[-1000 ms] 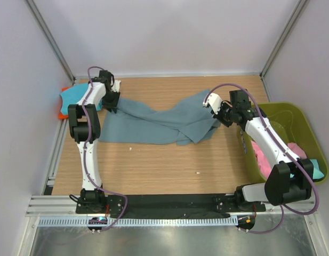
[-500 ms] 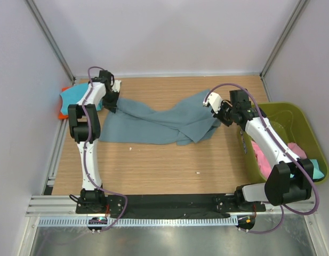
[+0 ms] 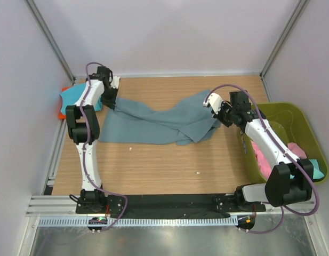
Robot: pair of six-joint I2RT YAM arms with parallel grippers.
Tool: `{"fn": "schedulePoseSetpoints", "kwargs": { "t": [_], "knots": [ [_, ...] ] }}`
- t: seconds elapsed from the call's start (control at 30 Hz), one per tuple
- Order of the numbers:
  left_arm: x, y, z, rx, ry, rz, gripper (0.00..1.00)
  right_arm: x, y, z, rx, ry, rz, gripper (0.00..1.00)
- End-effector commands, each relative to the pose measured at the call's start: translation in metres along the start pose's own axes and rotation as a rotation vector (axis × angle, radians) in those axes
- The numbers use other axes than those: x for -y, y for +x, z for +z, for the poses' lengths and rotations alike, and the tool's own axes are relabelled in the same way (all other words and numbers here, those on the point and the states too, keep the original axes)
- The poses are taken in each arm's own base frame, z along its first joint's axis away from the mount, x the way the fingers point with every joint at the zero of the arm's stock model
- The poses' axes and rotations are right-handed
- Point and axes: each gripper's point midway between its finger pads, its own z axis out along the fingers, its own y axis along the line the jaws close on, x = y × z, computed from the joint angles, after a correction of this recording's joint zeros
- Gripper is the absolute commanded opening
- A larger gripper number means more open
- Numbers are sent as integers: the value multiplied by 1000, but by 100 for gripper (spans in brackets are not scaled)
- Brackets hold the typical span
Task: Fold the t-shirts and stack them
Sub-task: Flatten the tshirt out
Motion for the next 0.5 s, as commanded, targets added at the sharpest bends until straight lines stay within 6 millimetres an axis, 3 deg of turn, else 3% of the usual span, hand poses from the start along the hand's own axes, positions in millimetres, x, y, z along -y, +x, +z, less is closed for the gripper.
{"fn": "schedulePoseSetpoints", "kwargs": {
  "t": [0.0,0.07,0.23,0.37,0.4,0.47],
  "knots": [
    [4,2,0,-15,36,-12,10,17,-20,-11,57,70,-3,1],
    [5,3,-2,-13,40,-8,1,18,-20,-12,60,72,-1,1],
    [4,-5,-29,31,26,20,0,29,-24,-18,71,134,25,1],
    [-1,-19,-87,126,-15,101,0,90,-44,-53,157,348,232,1],
    [-2,-26,-113,176,-35,124,0,114,-56,-74,204,417,284,1],
    [-3,-29,-143,226,-63,182,0,148,-50,-100,237,505,420,2]
  ]
}}
